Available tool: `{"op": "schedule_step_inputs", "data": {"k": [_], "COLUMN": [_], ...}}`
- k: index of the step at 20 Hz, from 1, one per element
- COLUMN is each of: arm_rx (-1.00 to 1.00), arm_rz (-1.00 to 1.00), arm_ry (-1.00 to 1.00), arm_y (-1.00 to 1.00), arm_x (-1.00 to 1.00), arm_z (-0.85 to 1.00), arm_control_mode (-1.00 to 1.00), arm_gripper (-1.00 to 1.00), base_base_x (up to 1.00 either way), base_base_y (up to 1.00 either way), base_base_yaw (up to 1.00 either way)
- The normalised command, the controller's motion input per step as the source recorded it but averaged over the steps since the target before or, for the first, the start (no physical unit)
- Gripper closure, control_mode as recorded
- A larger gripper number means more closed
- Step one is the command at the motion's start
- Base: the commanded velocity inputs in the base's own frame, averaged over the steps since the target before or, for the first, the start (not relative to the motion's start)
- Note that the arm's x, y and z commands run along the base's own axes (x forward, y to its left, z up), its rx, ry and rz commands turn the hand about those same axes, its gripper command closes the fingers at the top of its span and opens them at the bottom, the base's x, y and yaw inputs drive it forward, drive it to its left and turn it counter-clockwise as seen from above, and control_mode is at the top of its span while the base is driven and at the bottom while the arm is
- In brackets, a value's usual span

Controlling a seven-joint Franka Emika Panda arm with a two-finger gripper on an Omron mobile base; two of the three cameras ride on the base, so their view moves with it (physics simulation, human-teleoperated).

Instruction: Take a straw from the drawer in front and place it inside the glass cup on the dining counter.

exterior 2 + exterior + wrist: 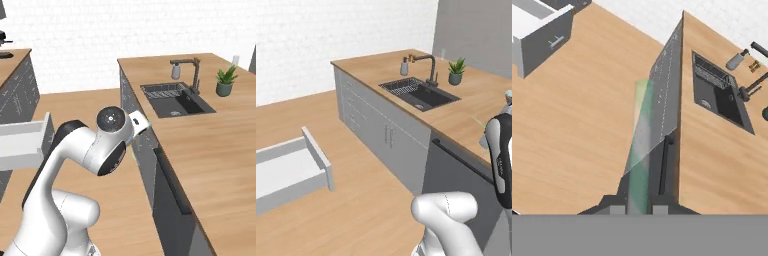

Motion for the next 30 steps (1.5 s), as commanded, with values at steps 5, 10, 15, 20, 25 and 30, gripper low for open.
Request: {"op": "schedule_step_inputs", "data": {"k": [5, 10, 15, 20, 25, 30], "arm_rx": [0.00, 0.00, 0.00, 0.00, 0.00, 0.00], "arm_rz": [0.00, 0.00, 0.00, 0.00, 0.00, 0.00], "arm_ry": [0.00, 0.00, 0.00, 0.00, 0.00, 0.00], "arm_y": [0.00, 0.00, 0.00, 0.00, 0.00, 0.00], "arm_x": [0.00, 0.00, 0.00, 0.00, 0.00, 0.00], "arm_z": [0.00, 0.00, 0.00, 0.00, 0.00, 0.00], "arm_control_mode": [1.00, 1.00, 1.00, 1.00, 1.00, 1.00], "arm_gripper": [1.00, 1.00, 1.00, 1.00, 1.00, 1.00], "base_base_x": [-0.60, -0.32, -0.06, 0.00, 0.06, 0.14], "base_base_y": [-0.47, -0.59, -0.73, -0.84, -0.91, -0.95], "base_base_yaw": [-0.26, -0.25, -0.18, -0.10, -0.05, -0.02]}}
